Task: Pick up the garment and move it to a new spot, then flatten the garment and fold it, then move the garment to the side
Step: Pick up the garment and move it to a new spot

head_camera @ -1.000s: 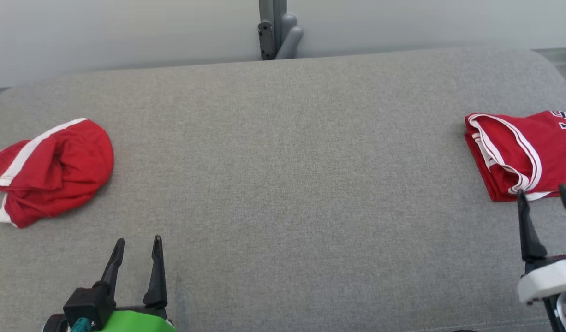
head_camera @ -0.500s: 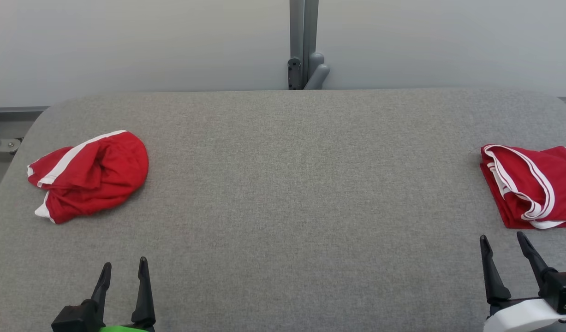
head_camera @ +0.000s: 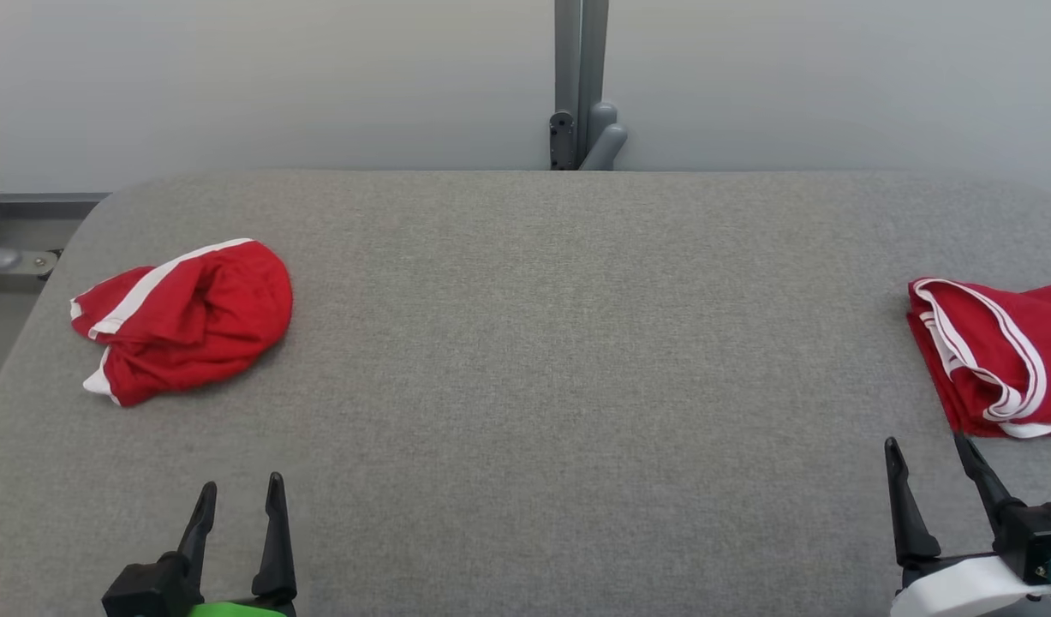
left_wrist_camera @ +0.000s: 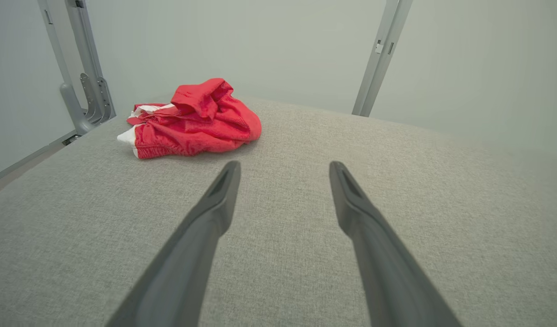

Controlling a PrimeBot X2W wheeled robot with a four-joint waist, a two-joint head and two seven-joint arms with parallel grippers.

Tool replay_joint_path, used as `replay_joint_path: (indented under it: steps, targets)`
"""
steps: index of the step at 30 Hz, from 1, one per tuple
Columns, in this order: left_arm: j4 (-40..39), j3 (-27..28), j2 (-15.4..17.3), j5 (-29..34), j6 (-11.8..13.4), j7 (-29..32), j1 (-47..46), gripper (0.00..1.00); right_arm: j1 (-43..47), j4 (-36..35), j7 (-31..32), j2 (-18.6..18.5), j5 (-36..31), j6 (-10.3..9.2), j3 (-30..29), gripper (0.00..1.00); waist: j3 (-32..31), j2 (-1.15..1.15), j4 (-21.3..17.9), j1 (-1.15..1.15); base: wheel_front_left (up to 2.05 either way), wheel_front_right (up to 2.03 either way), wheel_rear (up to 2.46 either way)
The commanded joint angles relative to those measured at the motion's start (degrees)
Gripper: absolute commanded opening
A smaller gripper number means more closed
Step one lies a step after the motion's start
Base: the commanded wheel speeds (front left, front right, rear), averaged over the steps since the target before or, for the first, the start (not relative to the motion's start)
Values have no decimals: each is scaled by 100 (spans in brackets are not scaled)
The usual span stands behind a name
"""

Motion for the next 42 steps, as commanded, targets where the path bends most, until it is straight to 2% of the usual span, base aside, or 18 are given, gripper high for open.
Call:
replay_joint_path:
  steps: [1,12,19,23,29,30,31,37,42]
  targets:
    - [-16,-4,9,-20,-6,0,-30,100,27,-37,-17,-5,51,-8,52,100,-19,0,240,0,0,0,0]
    - [-157,228,12,19,97,0,254,100,-110,-92,-17,-5,181,-8,702,100,-170,0,1551,0,0,0,0]
    - [-289,409,11,38,72,0,322,100,-97,-47,-17,-24,231,-8,837,100,-231,0,1949,0,0,0,0]
    - [-301,382,10,-63,75,0,256,100,-139,-50,-18,-56,243,-8,938,100,-168,0,1926,0,0,0,0]
    - [-47,202,9,-172,38,0,-305,100,-329,-165,-18,-219,237,-8,1057,100,270,0,1643,0,0,0,0]
    - [207,65,8,-216,15,0,-695,100,-487,-238,-18,-349,211,-8,1042,100,651,0,1499,0,0,0,0]
    - [207,65,8,-216,15,0,-695,100,-487,-238,-18,-349,211,-8,1042,100,651,0,1499,0,0,0,0]
    - [1207,-39,53,-360,-21,1,-2451,100,-1183,-569,-18,-753,110,-8,1071,100,1995,0,1065,0,0,0,0]
    - [2377,-106,282,-629,-38,49,-3998,100,-1756,-944,-18,-990,62,-8,1012,100,3025,0,821,0,0,0,0]
